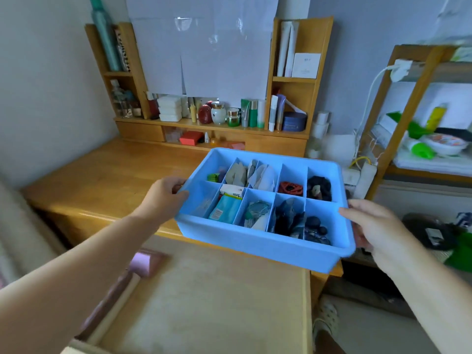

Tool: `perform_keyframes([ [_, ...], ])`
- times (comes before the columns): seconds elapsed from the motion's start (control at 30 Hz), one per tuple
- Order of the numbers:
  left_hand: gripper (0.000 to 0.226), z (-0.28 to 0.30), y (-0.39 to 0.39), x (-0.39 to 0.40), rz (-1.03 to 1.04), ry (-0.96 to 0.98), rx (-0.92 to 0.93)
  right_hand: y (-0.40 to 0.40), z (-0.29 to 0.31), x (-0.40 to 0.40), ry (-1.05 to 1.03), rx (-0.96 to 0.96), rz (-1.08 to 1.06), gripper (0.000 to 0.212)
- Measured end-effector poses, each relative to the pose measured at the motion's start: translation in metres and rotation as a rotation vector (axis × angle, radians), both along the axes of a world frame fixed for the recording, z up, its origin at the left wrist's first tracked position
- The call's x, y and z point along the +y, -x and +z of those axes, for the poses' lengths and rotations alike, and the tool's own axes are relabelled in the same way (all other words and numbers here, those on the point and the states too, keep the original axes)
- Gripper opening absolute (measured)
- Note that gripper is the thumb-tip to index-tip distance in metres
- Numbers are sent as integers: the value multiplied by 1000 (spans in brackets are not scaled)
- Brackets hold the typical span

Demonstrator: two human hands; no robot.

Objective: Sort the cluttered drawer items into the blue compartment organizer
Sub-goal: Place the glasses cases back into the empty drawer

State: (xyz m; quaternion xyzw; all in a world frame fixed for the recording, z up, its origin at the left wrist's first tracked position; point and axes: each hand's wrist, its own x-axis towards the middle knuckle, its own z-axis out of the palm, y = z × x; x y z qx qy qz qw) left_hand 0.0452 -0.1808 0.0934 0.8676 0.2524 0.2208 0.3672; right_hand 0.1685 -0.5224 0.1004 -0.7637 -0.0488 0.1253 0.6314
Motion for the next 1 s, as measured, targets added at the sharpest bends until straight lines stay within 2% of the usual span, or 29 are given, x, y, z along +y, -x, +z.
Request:
perform_keyframes([
  [0.17,26,-29,99,-1,10,28,184,81,-31,-11,96,189,191,11],
  [0.27,36,-44,136,2,11,51,180,122,-56,-10,145,272,291,10],
  [0.4,36,-60,170,7,58,120,181,147,-77,-3,120,334,279,10],
  [0.5,32,-78,185,3,65,154,217,149,-88,0,127,363,292,9],
  [0.73,18,-114,169,-2,49,124,332,136,-124,7,314,408,303,12],
  [0.87,23,-138,148,0,62,155,360,116,-144,13,442,337,306,15],
  [1.0,32,-162,127,-1,96,145,329,98,-171,15,652,53,295,13],
])
